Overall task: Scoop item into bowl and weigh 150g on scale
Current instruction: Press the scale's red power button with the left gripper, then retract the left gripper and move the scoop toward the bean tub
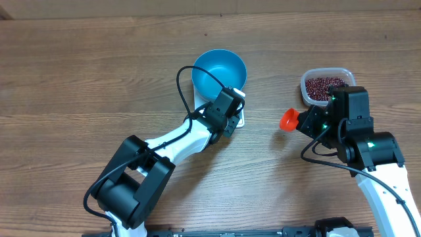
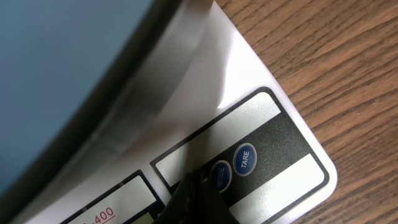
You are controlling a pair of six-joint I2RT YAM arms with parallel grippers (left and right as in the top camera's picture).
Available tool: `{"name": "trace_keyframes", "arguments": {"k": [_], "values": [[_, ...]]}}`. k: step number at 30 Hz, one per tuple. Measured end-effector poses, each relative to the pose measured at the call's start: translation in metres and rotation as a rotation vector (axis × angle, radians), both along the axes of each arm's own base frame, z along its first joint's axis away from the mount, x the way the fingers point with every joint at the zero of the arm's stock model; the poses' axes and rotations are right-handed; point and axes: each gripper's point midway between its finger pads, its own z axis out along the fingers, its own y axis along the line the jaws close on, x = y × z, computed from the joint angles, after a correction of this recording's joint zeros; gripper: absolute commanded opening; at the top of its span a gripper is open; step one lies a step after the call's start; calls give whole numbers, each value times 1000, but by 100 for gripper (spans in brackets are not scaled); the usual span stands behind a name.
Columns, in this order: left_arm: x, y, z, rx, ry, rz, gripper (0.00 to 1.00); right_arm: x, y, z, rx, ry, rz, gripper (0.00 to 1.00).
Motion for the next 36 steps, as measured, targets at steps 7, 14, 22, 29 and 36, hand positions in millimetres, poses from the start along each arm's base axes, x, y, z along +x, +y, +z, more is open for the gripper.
{"name": "trace_keyframes", "arguments": {"k": [7,14,22,29,36], "values": [[0,0,0,0,0,0,4,0,0,0,0,0,0,4],[1,2,0,9,-8,8,4,0,0,0,0,2,0,4],[2,3,0,13,-9,10,4,-1,1,-1,3,5,2,4],[1,4,0,16,-6,11,4,-1,1,0,5,5,5,4],[-23,7,-2,78,61,-16,4,-1,1,0,5,2,4,4]]}}
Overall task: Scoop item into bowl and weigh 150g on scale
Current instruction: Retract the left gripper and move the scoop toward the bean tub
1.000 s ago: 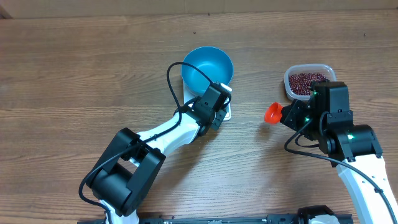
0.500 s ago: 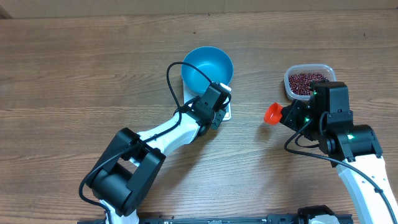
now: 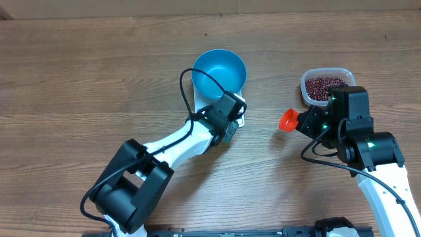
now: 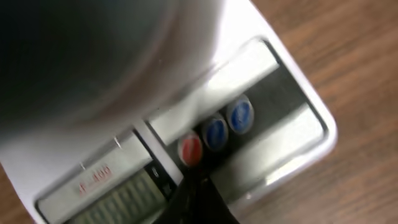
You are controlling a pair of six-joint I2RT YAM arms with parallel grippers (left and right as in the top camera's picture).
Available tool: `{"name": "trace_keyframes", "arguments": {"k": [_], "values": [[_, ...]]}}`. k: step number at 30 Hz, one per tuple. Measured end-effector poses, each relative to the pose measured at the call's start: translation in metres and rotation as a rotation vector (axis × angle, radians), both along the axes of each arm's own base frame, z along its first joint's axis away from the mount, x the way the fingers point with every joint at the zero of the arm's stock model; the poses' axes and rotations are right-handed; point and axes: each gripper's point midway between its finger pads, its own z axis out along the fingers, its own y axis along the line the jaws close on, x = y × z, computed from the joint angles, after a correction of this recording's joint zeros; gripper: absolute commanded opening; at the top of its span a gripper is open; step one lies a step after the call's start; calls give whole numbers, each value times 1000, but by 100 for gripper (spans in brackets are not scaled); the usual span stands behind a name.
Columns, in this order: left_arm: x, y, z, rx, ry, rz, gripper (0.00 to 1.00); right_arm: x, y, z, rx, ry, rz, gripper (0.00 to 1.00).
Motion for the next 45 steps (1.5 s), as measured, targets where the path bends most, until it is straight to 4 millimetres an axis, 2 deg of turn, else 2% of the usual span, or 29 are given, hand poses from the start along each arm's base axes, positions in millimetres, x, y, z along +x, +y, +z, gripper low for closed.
{"name": "trace_keyframes", "arguments": {"k": [3,7,9,10,21,26,31,38,45], "values": [[-17,-7,6,15,17,-38,4,0,0,0,0,-1,0,4],[-33,-10,36,1,2,-69,7,0,0,0,0,0,0,4],[-36,-5,59,-23,-23,-64,38,0,0,0,0,1,0,4],[-37,-3,68,-31,-33,-62,100,-1,0,0,0,3,0,4],[-50,54,166,-158,-151,69,100,-1,0,-1,0,4,0,4],[-58,91,197,-197,-194,136,100,-1,0,0,0,3,0,4],[-68,111,206,-226,-175,127,99,-1,0,0,0,3,0,4],[-73,105,207,-258,-151,31,100,0,0,0,0,2,-1,4],[-68,103,212,-261,-181,11,99,0,0,0,0,2,0,4]]}}
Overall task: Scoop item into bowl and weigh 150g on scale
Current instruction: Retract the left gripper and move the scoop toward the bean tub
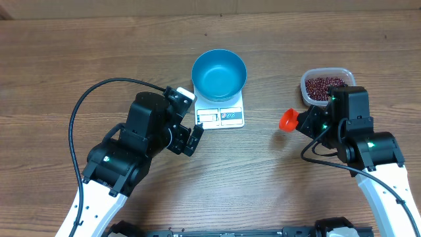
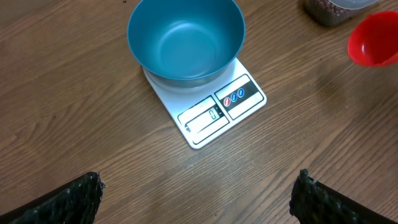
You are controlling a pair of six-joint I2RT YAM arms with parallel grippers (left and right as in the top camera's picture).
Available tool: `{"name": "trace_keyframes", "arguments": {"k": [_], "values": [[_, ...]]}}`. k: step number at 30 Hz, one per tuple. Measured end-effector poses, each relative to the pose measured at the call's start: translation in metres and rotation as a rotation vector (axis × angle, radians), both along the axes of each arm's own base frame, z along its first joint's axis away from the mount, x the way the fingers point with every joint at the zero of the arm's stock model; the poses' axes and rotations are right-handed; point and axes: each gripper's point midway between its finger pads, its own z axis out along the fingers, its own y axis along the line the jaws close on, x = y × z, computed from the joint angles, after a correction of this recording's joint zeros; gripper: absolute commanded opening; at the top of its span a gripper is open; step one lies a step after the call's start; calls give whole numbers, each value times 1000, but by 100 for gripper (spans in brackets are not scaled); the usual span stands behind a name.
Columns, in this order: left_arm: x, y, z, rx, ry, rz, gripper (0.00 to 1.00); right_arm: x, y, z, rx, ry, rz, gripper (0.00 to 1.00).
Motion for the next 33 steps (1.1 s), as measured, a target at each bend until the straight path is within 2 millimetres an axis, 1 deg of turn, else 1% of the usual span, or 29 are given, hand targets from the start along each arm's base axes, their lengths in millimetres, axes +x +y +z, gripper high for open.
{"name": "trace_keyframes", "arguments": {"k": [20,24,27,29,33], "values": [[0,0,0,0,1,0,99,1,0,1,1,-6,0,4],[0,0,0,0,1,0,99,4,1,3,3,-20,1,4],[0,0,0,0,1,0,99,8,1,14,-5,-45,13,4],[0,0,0,0,1,0,100,13,1,32,-19,-71,28,4],[0,0,0,0,0,0,100,23,-9,63,-103,-58,32,4]]}}
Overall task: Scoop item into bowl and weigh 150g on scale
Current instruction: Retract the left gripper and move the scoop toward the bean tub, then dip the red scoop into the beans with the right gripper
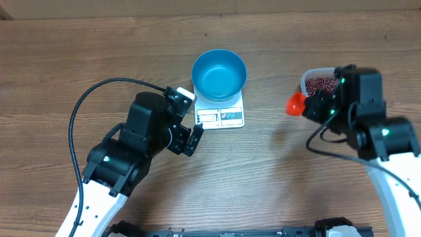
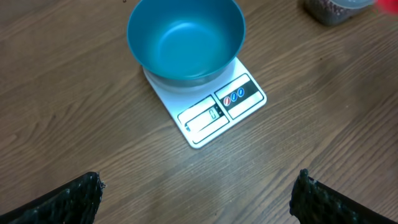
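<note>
An empty blue bowl stands on the white scale, whose display is lit. My left gripper hovers open to the left of the scale, with only bare table between its fingertips. My right gripper is shut on the handle of a red scoop, just left of the clear tub of dark red beans. Whether the scoop holds anything cannot be seen.
The black cable of the left arm loops over the table at the left. The wooden table reaches the far edge at the top of the overhead view.
My right arm has moved toward the far side, bringing the red scoop up beside the bean tub. In the left wrist view the scoop has almost left the frame. The left arm is unmoved.
My left gripper was shut, with its tip down on the scale's buttons, and it stayed there at the second moment. Then it stood back to the left of the scale, open, with the display lit. The right gripper held the scoop still, and now holds it by the tub.
</note>
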You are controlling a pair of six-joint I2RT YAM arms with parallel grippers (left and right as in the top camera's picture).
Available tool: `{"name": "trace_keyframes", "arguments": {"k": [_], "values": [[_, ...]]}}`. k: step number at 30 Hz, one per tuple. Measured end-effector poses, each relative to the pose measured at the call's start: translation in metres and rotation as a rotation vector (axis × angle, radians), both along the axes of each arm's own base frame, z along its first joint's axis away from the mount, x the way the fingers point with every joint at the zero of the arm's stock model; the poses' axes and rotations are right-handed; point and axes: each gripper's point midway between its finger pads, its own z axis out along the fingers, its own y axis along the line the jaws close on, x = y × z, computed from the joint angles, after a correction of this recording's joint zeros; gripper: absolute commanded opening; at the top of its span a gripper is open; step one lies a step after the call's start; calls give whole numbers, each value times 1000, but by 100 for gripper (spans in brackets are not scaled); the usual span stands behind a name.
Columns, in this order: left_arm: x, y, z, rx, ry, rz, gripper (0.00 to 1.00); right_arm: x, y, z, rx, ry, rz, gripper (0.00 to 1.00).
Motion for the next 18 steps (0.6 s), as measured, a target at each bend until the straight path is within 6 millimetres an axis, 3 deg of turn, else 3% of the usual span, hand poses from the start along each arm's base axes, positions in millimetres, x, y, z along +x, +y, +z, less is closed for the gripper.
{"name": "trace_keyframes", "arguments": {"k": [3,8,15,18], "values": [[0,0,0,0,1,0,99,20,-10,22,-88,-7,-6,4],[0,0,0,0,1,0,100,39,-34,28,-215,27,7,4],[0,0,0,0,0,0,100,55,-139,2,-271,100,-79,4],[0,0,0,0,0,0,100,60,-154,-8,-248,107,-51,4]]}}
